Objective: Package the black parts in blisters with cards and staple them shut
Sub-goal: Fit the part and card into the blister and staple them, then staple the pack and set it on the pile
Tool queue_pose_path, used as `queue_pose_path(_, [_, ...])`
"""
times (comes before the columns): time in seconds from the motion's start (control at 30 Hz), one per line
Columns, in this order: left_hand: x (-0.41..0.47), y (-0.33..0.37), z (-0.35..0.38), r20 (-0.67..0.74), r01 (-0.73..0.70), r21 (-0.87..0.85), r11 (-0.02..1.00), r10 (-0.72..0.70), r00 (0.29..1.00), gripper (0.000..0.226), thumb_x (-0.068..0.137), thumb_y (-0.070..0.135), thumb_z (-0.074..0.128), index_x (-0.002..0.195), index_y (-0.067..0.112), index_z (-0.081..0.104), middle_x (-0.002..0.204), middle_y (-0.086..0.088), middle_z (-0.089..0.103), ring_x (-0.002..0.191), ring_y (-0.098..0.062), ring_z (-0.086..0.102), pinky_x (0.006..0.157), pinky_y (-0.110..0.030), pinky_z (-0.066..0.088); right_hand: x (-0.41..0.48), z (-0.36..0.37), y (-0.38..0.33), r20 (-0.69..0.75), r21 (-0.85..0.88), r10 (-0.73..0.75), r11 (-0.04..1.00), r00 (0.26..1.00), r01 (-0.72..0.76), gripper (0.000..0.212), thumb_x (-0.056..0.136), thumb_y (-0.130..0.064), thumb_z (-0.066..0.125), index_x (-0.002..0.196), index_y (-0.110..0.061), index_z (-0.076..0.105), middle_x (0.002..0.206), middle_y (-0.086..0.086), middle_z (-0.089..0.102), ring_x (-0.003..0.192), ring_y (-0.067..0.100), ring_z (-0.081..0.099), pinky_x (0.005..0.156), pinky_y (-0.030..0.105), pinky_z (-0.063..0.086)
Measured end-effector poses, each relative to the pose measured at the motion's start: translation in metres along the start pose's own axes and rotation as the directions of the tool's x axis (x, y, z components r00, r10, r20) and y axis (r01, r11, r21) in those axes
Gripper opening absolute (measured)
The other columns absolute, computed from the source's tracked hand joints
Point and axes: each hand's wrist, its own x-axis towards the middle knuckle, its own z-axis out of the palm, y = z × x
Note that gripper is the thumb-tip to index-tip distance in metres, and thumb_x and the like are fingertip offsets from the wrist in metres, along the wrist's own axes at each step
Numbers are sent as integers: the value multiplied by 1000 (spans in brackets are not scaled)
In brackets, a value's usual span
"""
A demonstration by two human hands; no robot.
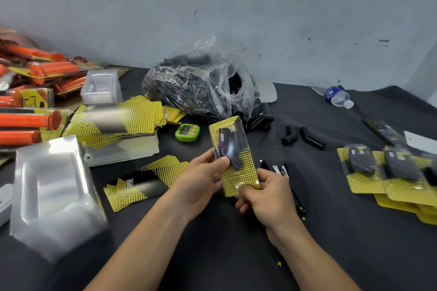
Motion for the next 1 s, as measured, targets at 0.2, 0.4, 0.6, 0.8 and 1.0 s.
queue_pose_path(0.2, [2, 1, -2, -73, -49, 6, 999, 49, 996, 23, 97, -4, 59, 114, 8, 69, 113, -16, 76, 98, -26, 75, 80, -39, 61, -6, -10, -13, -2, -286, -141, 949, 990, 135, 11, 93, -14, 68, 95, -22, 75, 75, -1, 77, 64, 14, 72, 64, 32, 61])
queue_pose_path(0.4, [6, 4, -9, -183, -65, 31, 997, 70, 981, 27, 97, -7, 58, 117, 7, 68, 109, -13, 78, 98, -27, 76, 86, -43, 60, 4, -60, -31, -430, -728, -243, 663, 869, -175, 43, 97, -55, 54, 120, -21, 67, 106, 4, 74, 104, 29, 64, 87, 42, 49])
queue_pose_path(0.6, [12, 5, -7, -231, -70, 60, 996, 82, 969, 28, 96, -7, 61, 116, 11, 70, 109, -9, 79, 102, -27, 75, 90, -44, 58, 7, -60, -18, -248, -856, 42, 459, 968, -239, 50, 104, -51, 39, 131, -14, 58, 135, 8, 57, 120, 30, 54, 97, 44, 46])
queue_pose_path(0.8, [12, 7, -11, -306, -94, 72, 993, 112, 945, 27, 96, -6, 61, 117, 9, 69, 114, -12, 77, 106, -27, 73, 97, -46, 54, -1, -45, -25, -145, -703, -69, 709, 987, -54, 29, 95, -38, 66, 113, -41, 43, 99, -15, 56, 83, 14, 53, 74, 36, 41])
queue_pose_path(1.0, [14, 9, -15, -333, -121, 32, 992, 125, 935, 25, 98, -4, 59, 117, 8, 69, 115, -14, 76, 94, -22, 75, 84, -38, 59, -4, -39, -23, -52, -782, -361, 595, 931, 187, 34, 89, -25, 74, 119, -32, 59, 106, -11, 61, 100, 17, 60, 79, 35, 48])
